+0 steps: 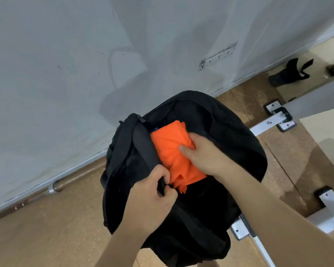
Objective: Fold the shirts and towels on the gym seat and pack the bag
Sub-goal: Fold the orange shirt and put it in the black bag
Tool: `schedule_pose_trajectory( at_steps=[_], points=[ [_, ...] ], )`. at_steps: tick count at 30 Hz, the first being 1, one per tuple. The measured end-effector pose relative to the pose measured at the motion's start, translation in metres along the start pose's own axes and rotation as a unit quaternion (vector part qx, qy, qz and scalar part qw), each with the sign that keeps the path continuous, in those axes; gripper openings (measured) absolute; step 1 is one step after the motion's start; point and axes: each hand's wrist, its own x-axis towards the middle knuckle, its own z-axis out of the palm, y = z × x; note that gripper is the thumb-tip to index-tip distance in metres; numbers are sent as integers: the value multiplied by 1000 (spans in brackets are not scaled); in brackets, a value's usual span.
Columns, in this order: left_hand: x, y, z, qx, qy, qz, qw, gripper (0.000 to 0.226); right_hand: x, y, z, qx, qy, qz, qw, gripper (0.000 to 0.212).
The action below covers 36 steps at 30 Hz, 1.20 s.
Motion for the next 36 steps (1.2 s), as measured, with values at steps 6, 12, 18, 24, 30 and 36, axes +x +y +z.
schedule_pose_trajectory(
  at_steps=[6, 12, 18, 24, 30, 36],
  points=[
    [2, 0, 4, 16, 2, 7, 1000, 19, 7, 24, 38, -259, 189, -77, 944, 57],
    [7, 0, 12, 21, 8, 17, 1000, 17, 20, 31, 52, -198, -153, -101, 963, 46],
    [15, -3, 22, -2, -21, -2, 1000, 30, 28, 14, 22, 191, -154, 68, 967, 39],
    [25, -21, 62, 239, -86, -34, 967, 87, -21, 26, -24, 314, -78, 78, 943, 39],
    [35, -9, 57, 234, -159, -81, 956, 90, -67, 31, -32, 155, -23, 83, 984, 35],
    [-16, 16, 8, 77, -116, -96, 986, 30, -148, 10, -58, 276, 106, 65, 953, 28]
  ],
)
